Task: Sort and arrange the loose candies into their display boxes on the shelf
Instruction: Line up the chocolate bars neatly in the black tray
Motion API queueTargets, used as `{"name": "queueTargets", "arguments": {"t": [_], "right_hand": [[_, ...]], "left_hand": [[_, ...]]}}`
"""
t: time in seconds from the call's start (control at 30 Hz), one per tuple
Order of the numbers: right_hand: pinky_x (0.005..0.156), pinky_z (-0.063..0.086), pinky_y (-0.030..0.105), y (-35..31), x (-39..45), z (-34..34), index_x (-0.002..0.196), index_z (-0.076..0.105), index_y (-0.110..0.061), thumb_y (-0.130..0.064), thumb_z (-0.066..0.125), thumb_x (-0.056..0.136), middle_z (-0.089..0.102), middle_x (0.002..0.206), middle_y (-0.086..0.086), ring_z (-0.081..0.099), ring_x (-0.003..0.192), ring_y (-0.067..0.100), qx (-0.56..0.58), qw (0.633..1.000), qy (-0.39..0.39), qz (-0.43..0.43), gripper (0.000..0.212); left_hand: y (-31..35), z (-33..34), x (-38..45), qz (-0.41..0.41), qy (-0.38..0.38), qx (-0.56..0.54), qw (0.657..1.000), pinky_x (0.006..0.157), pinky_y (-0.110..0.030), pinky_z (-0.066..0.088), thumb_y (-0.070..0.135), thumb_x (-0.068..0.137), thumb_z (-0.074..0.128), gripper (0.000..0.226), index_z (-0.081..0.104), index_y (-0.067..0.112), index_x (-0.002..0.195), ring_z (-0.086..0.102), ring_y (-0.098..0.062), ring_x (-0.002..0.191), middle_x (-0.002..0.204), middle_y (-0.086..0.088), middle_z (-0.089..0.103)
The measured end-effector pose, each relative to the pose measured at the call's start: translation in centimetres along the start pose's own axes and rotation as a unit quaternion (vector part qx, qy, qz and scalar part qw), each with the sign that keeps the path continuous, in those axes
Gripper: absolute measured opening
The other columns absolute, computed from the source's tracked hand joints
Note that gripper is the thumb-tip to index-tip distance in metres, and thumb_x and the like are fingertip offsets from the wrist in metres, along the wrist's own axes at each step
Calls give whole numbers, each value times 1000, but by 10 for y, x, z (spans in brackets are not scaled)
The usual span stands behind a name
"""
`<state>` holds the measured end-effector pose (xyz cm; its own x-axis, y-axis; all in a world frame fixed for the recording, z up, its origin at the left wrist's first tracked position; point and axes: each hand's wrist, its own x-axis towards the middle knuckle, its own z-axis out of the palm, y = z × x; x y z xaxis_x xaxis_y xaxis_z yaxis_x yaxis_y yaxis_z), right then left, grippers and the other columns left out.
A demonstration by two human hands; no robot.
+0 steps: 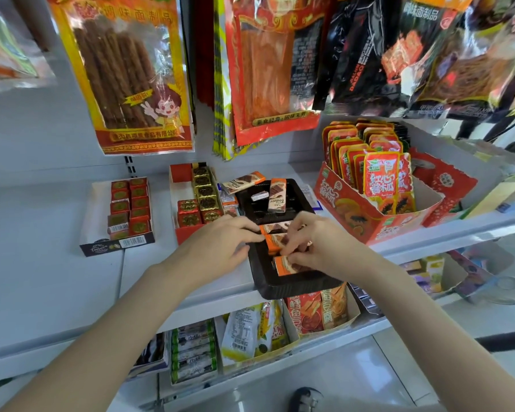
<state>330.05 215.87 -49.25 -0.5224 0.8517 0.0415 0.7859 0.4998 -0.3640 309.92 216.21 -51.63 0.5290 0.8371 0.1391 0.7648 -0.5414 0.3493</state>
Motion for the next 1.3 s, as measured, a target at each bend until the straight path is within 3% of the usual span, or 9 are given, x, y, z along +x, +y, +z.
{"name": "queueTargets", "arguments": {"t": [0.1,0.23,0.4,0.6,0.67,0.9,0.97,1.1,1.3], "right_hand": [[66,43,6,-3,1,-4,84,74,-15,-12,69,78,56,86,-10,52,66,-4,20,1000,-18,11,8],[64,51,17,13,40,-30,85,68,-7,-13,58,87,66,76,2,60,59,4,152,961,192,131,11],[79,47,38,17,92,-14,105,58,5,-27,62,85,64,101,15,59,95,28,68,955,107,268,38],[60,42,27,34,86,-8,100,58,-4,-17,72,76,56,92,7,55,78,21,284,873,227,324,30],[57,45,23,42,70,-21,95,60,-3,-9,68,79,60,89,11,57,71,19,367,858,202,297,19],[63,40,15,44,32,-31,89,71,-13,-6,53,90,66,90,7,55,79,13,272,941,28,202,19],[65,42,11,35,36,-24,89,69,-14,-7,53,90,66,85,1,58,79,9,244,952,33,183,18],[80,46,38,27,49,-9,91,57,-14,-14,61,85,66,95,21,61,92,32,254,939,95,211,7],[70,35,19,24,52,8,89,58,-13,-18,66,82,51,98,2,52,87,16,102,961,123,224,12]], "left_hand": [[-4,-1,2,2,6,-29,1000,98,-22,36,11,92,47,33,62,23,119,47,-10,115,124,8,55],[-5,-3,9,-8,10,-51,999,99,-25,38,14,92,46,30,67,23,111,49,-7,115,121,7,57],[-6,-6,13,-24,-10,-39,999,95,-30,43,16,93,44,36,57,27,124,51,-9,111,126,9,49],[-7,-6,11,-9,-20,-18,1000,97,-27,41,16,93,43,37,56,27,125,49,-7,116,133,10,47],[-8,-6,12,-6,-14,-24,1000,100,-23,38,14,93,42,36,57,24,125,47,-6,120,135,9,48],[-8,-6,6,-23,4,-11,1000,105,-18,32,15,95,39,35,57,21,125,46,-4,124,139,8,47],[-7,-5,4,-28,-3,-10,1000,108,-20,30,16,95,38,37,54,22,128,43,-5,127,142,9,43],[-7,-6,3,-30,-3,-23,999,107,-18,29,14,95,39,37,55,22,127,43,-4,127,141,8,45],[-6,-10,8,-29,6,-18,999,103,-18,32,12,94,40,35,60,18,121,48,-6,122,135,6,52]]}}
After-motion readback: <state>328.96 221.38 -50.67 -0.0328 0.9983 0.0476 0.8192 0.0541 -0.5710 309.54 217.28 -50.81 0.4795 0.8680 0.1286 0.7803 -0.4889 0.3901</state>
